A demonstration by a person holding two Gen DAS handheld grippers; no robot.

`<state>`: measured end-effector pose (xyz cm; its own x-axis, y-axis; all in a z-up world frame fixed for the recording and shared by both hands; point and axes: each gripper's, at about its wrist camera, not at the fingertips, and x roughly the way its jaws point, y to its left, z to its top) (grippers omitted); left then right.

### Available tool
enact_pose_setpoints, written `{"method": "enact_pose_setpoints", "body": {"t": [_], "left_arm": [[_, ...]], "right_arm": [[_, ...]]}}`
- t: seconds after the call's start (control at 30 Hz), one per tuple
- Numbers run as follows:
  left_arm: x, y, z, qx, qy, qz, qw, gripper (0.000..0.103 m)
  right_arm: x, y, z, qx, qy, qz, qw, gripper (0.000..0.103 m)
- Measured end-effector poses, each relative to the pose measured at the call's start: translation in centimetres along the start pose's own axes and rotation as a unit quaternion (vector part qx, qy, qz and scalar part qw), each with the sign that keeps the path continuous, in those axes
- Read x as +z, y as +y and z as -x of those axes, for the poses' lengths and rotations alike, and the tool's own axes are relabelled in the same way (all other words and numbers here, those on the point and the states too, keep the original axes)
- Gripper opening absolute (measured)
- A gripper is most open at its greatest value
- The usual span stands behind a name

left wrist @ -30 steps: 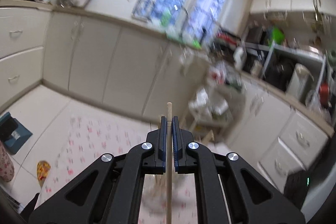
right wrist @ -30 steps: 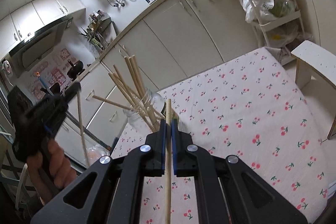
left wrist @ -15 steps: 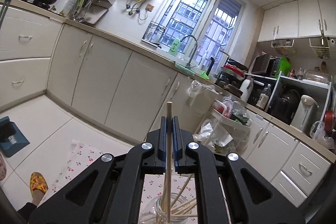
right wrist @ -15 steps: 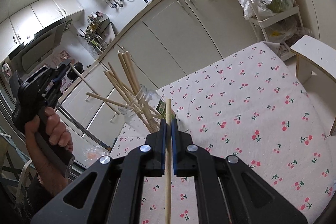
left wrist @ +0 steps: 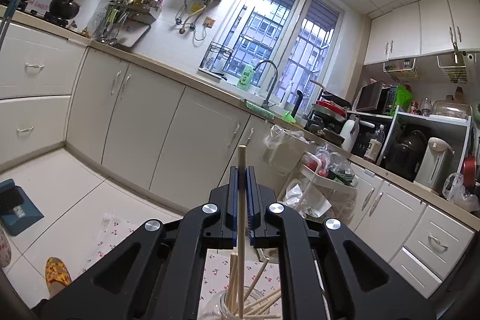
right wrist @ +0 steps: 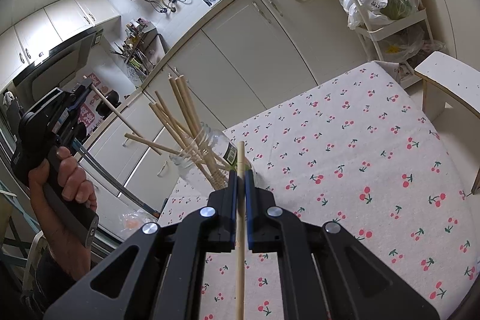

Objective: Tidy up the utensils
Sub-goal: 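Raise both held chopsticks over the glass jar and open the left gripper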

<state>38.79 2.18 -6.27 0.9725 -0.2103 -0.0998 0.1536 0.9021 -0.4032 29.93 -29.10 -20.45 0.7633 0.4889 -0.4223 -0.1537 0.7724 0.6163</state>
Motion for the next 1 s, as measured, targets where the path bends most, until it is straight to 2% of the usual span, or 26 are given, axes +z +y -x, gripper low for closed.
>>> {"method": "enact_pose_setpoints", "body": {"t": [0.27, 0.57, 0.77, 1.0], "left_arm": [[0.0, -0.5, -1.1, 0.001, 0.001, -0.023, 0.9997, 0.005], [-3.2, -0.3, -3.9, 0.002, 0.057, -0.053, 0.9969, 0.005], [-6.2, -0.4, -5.5, -0.001, 0.110, -0.076, 0.9911, 0.005], [-8.3, 0.3, -6.2, -0.011, 0.163, -0.089, 0.9826, 0.005]], "right_arm": [[-0.1, -0.3, -0.1, -0.001, -0.001, -0.002, 1.000, 0.006], [0.4, -0.1, 0.1, -0.003, -0.019, -0.003, 1.000, 0.006], [2.8, 1.1, 0.9, 0.014, -0.084, -0.017, 0.996, 0.006], [6.0, 2.6, 0.9, 0.032, -0.156, -0.044, 0.986, 0.006]]}}
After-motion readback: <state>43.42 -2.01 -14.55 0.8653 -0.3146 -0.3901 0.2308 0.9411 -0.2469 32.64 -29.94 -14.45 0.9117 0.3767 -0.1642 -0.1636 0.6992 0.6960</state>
